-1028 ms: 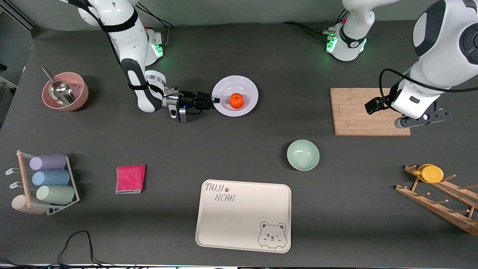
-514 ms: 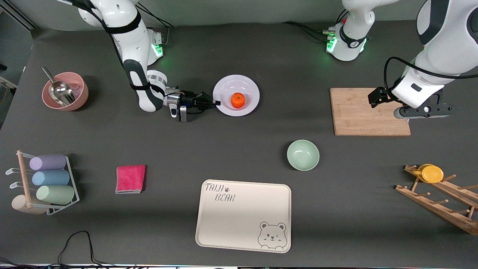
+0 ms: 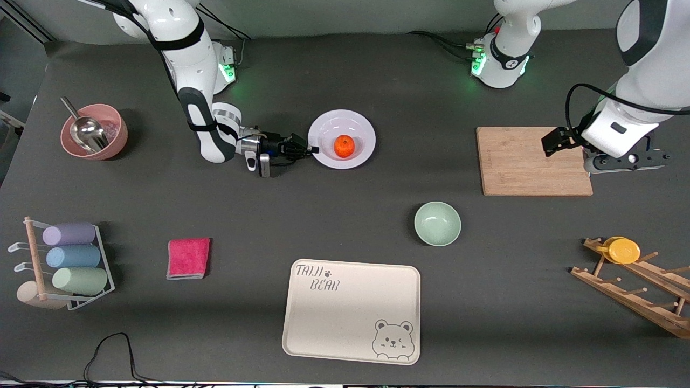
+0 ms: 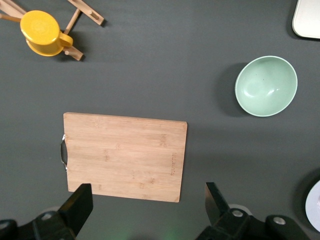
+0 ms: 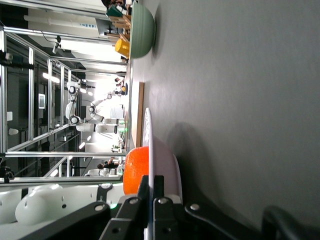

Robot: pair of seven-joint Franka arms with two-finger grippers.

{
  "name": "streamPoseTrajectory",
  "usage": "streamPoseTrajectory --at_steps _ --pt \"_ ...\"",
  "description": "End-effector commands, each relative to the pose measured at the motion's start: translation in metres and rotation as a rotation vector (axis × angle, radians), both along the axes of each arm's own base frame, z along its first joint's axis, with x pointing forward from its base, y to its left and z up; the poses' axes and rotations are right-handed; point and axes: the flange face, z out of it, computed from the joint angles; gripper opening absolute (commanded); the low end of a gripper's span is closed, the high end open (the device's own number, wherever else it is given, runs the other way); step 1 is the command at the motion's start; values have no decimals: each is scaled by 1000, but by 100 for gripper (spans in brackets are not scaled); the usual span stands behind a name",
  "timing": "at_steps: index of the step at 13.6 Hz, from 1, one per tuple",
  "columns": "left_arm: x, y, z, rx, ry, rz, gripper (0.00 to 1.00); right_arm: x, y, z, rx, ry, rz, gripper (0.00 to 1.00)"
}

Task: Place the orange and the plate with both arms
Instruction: 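Grasp the plate rim with the right gripper while the left gripper withdraws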

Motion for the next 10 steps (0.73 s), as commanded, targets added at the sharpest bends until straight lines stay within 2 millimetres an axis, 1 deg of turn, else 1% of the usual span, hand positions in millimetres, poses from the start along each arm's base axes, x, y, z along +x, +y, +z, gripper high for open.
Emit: streamPoseTrajectory --at_steps 1,2,3,6,9,10 --pt "-17 29 33 -6 -1 32 100 50 8 6 72 27 -64 0" --pt "-16 44 37 -14 -4 28 100 67 9 15 94 36 -76 0" --pt "-17 51 37 -25 1 -20 100 86 13 25 119 59 -79 0" --pt "-19 36 35 -30 20 -72 100 148 10 59 164 114 -76 0" --pt "-18 37 34 -37 23 -76 100 215 -3 100 168 168 -79 0" --pt "-19 37 35 -35 23 -76 100 236 -8 117 157 176 -79 0"
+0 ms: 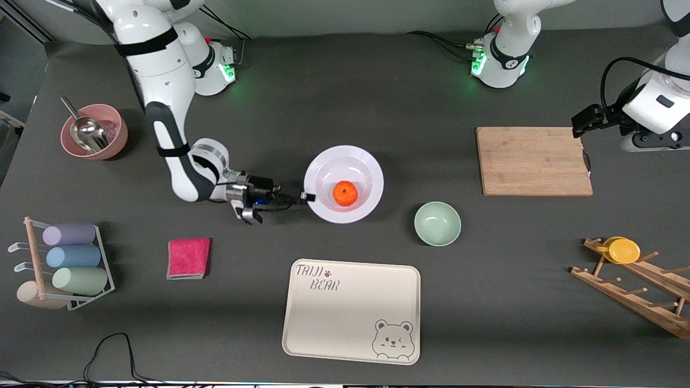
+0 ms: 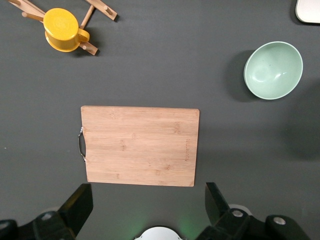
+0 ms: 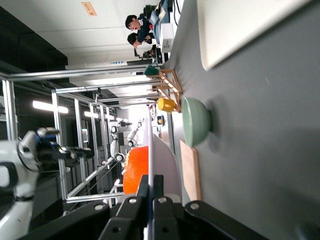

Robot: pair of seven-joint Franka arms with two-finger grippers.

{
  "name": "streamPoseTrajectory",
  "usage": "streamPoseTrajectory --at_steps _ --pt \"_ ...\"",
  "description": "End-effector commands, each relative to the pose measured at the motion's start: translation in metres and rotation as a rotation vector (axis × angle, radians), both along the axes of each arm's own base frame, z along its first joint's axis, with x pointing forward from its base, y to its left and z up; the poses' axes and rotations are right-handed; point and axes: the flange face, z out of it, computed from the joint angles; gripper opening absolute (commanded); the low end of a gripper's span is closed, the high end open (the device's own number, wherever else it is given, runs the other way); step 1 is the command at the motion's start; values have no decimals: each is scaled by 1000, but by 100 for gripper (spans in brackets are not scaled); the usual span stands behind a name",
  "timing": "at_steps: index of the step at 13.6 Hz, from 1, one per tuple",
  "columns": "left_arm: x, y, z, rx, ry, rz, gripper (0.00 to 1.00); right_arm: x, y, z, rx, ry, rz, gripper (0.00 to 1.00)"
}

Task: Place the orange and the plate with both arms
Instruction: 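Slide the plate with the right gripper onto the bear-printed tray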

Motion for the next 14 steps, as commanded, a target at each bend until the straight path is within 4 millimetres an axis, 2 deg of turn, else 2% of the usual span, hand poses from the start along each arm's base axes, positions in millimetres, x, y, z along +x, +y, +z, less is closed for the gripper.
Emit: streamPoseTrajectory --at_steps 1,4,8,10,14 --pt "-2 0 5 -17 8 -22 100 58 -6 45 -3 50 21 0" --pt "-1 -2 5 -19 0 -30 100 108 -15 89 -3 71 10 0" --pt "0 -2 5 -24 -6 -31 100 171 -15 110 -31 71 -2 0" --pt "0 -2 4 -23 -6 -31 100 199 -14 110 -44 83 -26 0" --pt "0 -5 5 -24 -7 -34 100 240 -17 80 -110 31 -92 0"
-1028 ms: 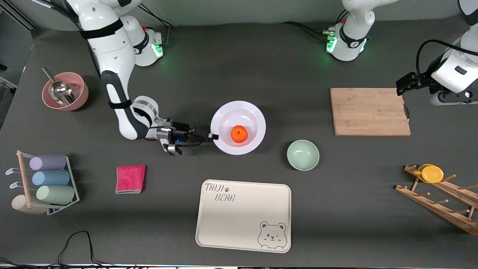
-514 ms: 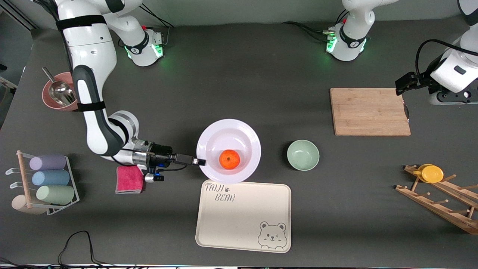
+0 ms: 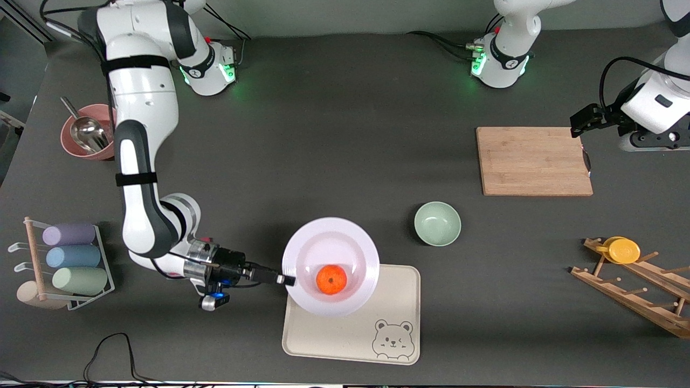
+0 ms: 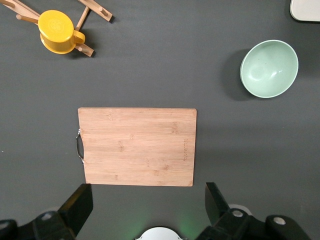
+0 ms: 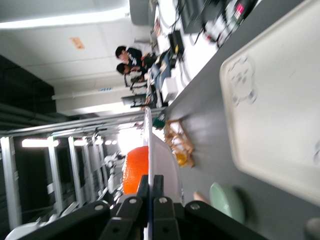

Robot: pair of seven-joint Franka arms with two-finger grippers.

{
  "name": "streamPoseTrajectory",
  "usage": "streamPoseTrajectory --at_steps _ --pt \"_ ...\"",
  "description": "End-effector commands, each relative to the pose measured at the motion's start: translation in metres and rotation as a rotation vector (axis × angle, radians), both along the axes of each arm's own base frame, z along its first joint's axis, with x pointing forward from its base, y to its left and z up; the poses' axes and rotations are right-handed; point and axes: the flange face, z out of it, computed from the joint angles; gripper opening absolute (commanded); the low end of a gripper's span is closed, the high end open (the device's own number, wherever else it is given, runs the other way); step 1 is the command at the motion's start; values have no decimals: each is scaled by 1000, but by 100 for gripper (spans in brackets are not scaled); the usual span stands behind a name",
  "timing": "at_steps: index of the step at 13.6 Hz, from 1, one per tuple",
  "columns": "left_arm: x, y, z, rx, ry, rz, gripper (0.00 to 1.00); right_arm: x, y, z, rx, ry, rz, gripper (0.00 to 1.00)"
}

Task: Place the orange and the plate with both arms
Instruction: 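Slide the plate with the right gripper onto the bear-printed tray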

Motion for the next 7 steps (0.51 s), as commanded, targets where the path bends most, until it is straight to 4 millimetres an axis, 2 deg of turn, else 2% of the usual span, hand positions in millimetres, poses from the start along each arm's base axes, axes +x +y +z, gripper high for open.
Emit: streamPoseTrajectory --at_steps 1,3,6,7 --pt "0 -4 5 -12 -8 -20 100 35 6 -20 -36 -28 -9 0" --pt "1 -4 5 -12 -12 -20 100 43 8 -44 -61 -39 -25 0" --pt "1 -3 5 -12 -12 -19 100 38 15 -85 -81 -30 -21 0" --pt "1 -3 5 -12 -11 -19 100 35 24 -95 -76 -38 -13 0"
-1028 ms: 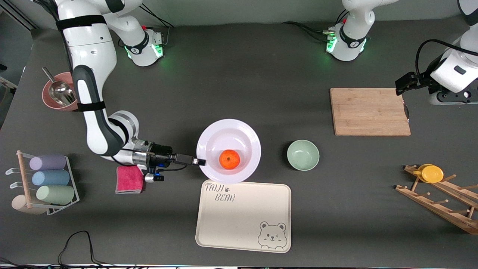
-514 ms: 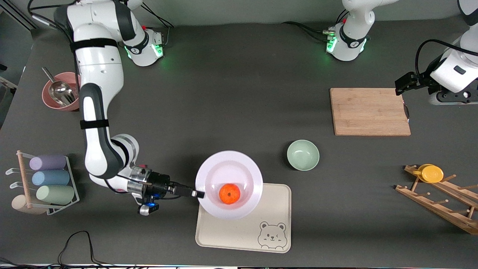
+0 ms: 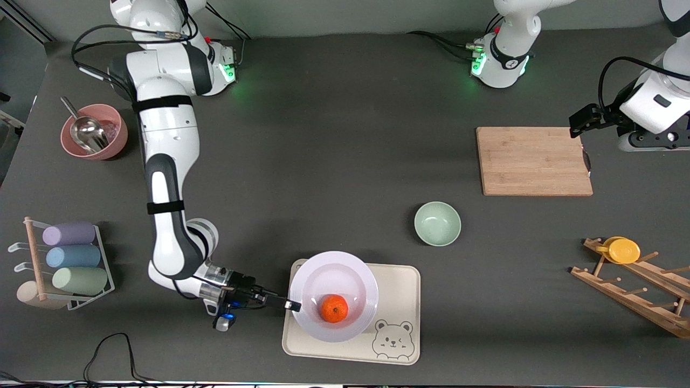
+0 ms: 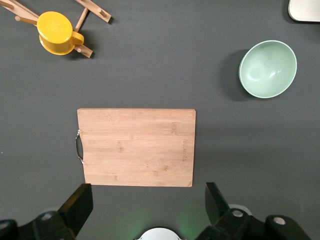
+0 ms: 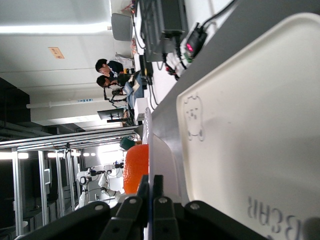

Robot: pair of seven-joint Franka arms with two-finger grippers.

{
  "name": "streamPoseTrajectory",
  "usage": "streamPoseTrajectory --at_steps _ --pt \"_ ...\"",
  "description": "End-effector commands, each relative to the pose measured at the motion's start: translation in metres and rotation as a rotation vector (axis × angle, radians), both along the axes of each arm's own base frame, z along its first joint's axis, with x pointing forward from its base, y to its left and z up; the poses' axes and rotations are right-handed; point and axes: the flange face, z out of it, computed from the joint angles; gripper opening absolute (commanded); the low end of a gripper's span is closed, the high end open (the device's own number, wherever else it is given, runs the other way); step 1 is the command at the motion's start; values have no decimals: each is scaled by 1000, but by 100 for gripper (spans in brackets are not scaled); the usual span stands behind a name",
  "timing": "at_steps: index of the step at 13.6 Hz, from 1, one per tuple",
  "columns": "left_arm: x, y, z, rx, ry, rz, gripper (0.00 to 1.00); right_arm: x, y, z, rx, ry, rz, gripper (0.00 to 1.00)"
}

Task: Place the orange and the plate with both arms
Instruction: 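Slide the plate with the right gripper onto the bear-printed tray, then adjust the plate on the tray and open the right gripper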

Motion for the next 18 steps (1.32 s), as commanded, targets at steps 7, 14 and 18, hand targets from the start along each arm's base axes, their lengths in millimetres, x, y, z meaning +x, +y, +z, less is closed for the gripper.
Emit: streamPoseTrajectory --at_steps 7,14,18 --pt "1 -2 4 -13 -8 -12 100 -9 29 -61 -2 -97 21 0" --pt "1 -2 4 -11 -8 -13 100 -2 20 -64 -40 -185 12 0" --pt "1 -2 4 -11 -8 -11 100 0 17 -62 -52 -197 -1 26"
